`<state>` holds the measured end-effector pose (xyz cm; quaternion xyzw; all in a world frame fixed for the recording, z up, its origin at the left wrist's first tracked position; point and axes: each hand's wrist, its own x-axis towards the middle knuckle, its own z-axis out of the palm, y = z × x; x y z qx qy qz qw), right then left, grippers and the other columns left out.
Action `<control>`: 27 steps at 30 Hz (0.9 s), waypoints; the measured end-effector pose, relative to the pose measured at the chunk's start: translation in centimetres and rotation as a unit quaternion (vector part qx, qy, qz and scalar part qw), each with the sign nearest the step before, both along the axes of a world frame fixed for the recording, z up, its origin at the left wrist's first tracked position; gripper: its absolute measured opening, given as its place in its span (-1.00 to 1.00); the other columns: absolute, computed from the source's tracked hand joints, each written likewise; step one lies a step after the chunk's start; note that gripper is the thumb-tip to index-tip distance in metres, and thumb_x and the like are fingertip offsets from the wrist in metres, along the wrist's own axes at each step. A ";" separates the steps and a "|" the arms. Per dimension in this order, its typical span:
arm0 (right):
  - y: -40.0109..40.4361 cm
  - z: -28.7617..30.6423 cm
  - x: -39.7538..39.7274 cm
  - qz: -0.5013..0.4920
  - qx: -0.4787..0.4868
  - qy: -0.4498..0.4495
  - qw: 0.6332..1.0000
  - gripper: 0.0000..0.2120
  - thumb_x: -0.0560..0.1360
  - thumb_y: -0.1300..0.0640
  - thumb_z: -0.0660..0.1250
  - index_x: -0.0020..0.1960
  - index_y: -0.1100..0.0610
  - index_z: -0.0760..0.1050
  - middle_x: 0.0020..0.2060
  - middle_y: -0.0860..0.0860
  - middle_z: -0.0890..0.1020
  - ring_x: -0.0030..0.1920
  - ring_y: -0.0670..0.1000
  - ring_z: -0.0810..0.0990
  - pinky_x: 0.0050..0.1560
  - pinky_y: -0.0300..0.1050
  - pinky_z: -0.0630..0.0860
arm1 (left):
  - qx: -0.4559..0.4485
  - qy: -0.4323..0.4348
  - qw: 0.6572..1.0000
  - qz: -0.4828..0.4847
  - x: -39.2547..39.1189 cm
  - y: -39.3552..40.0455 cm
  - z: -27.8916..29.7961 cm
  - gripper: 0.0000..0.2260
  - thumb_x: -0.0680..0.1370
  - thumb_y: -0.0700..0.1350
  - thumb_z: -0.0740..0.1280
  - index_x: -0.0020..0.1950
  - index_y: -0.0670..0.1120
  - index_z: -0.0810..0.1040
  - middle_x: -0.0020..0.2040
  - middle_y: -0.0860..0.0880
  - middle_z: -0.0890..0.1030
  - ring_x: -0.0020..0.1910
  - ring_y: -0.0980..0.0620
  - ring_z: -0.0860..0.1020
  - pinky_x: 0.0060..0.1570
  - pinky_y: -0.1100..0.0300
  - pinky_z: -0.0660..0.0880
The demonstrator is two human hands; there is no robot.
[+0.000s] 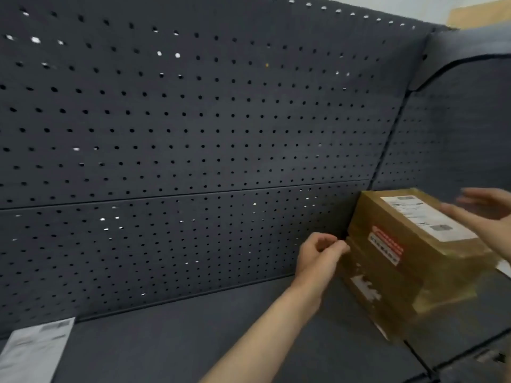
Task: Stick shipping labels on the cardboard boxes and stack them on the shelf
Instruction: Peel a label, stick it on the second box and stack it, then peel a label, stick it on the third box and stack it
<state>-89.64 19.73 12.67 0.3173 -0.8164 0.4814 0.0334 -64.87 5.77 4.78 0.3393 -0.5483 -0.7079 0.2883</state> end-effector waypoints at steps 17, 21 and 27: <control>-20.8 -16.4 55.9 0.521 0.094 0.011 0.848 -0.72 0.33 -0.16 0.58 -0.03 -0.08 0.67 -0.19 -0.24 0.65 -0.01 -0.25 0.61 -0.08 -0.26 0.58 | -0.340 -0.407 0.700 0.478 64.0 -2.5 -1.3 -0.90 0.42 0.02 0.48 -0.26 0.09 0.61 -0.18 0.25 0.64 -0.33 0.13 0.61 -0.34 0.12 0.54; -22.9 -16.7 66.9 0.567 0.062 0.025 0.821 -0.74 0.41 -0.13 0.53 0.04 -0.05 0.67 -0.09 -0.28 0.62 0.00 -0.26 0.59 -0.03 -0.20 0.57 | -0.318 -0.463 0.602 0.567 74.2 -1.1 0.6 -0.84 0.41 0.02 0.48 -0.35 0.10 0.58 -0.48 0.08 0.56 -0.40 0.05 0.58 -0.27 0.10 0.47; -23.7 -16.2 80.5 0.590 -0.016 0.001 0.807 -0.58 0.45 -0.23 0.39 0.16 0.02 0.63 0.04 -0.19 0.59 0.08 -0.19 0.59 0.09 -0.13 0.59 | -0.305 -0.523 0.563 0.563 86.1 -2.1 0.7 -0.75 0.37 0.20 0.33 -0.26 0.04 0.61 -0.28 0.04 0.64 -0.23 -0.08 0.62 -0.21 0.01 0.54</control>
